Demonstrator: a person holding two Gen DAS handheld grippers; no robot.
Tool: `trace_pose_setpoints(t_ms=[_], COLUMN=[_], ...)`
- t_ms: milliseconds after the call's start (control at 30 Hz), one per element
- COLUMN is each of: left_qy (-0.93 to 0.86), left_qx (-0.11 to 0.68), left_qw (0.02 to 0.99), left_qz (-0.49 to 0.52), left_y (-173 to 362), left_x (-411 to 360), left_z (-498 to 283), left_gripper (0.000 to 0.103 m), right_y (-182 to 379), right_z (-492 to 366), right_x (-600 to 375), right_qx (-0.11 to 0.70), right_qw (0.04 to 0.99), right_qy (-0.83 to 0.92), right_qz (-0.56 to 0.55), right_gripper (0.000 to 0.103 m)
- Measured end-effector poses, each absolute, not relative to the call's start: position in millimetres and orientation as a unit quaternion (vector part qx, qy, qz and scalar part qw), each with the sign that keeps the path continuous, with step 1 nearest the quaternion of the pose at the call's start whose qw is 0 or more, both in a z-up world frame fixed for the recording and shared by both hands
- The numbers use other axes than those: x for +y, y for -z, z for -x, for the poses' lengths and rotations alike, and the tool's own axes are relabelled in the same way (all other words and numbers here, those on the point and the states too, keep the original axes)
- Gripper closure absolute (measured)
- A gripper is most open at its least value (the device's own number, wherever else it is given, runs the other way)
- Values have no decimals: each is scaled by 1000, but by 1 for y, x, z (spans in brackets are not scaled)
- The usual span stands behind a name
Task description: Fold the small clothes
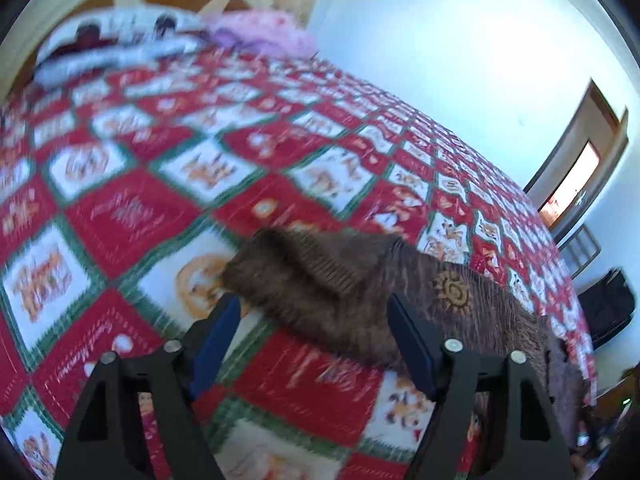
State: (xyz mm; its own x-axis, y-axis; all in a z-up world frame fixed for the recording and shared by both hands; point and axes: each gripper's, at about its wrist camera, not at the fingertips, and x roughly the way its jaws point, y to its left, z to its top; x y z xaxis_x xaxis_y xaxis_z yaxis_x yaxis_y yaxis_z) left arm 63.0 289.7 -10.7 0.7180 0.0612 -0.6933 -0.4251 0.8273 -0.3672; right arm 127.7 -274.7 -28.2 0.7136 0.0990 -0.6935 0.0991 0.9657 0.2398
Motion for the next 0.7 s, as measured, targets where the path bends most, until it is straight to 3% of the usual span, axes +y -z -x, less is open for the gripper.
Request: trace_pose_setpoints(t_ms=[67,133,200,400,467,533,700], left_qy=[-129,-128,-125,-132,-141,-150,-150], left_qx=[359,371,373,360,355,345,342], left_qw=[886,881,877,864,860,863,855], left_qz=[262,263,278,326,339,337,359], left_y=[18,27,35,41,42,40,48], left_x=[290,289,291,299,300,301,308], left_z=[-64,-71,-79,-100,-99,-94,-78], left_gripper=[35,49,55,56,63,92,89], right_y=[28,28,29,29,29,29,29], right_z=[-128,-129,-129,-129,-129,-129,-129], right_x=[-274,-274,-274,-273,-273,-273,-274], right_qx=[379,379,379,380,380,380,379], right_qw=[916,916,916,917,917,917,917], right_qy=[1,2,3,5,5,4,3], right_qz=[-129,-128,-127,-123,-123,-125,-128], right_gripper=[94,94,94,94,94,94,94])
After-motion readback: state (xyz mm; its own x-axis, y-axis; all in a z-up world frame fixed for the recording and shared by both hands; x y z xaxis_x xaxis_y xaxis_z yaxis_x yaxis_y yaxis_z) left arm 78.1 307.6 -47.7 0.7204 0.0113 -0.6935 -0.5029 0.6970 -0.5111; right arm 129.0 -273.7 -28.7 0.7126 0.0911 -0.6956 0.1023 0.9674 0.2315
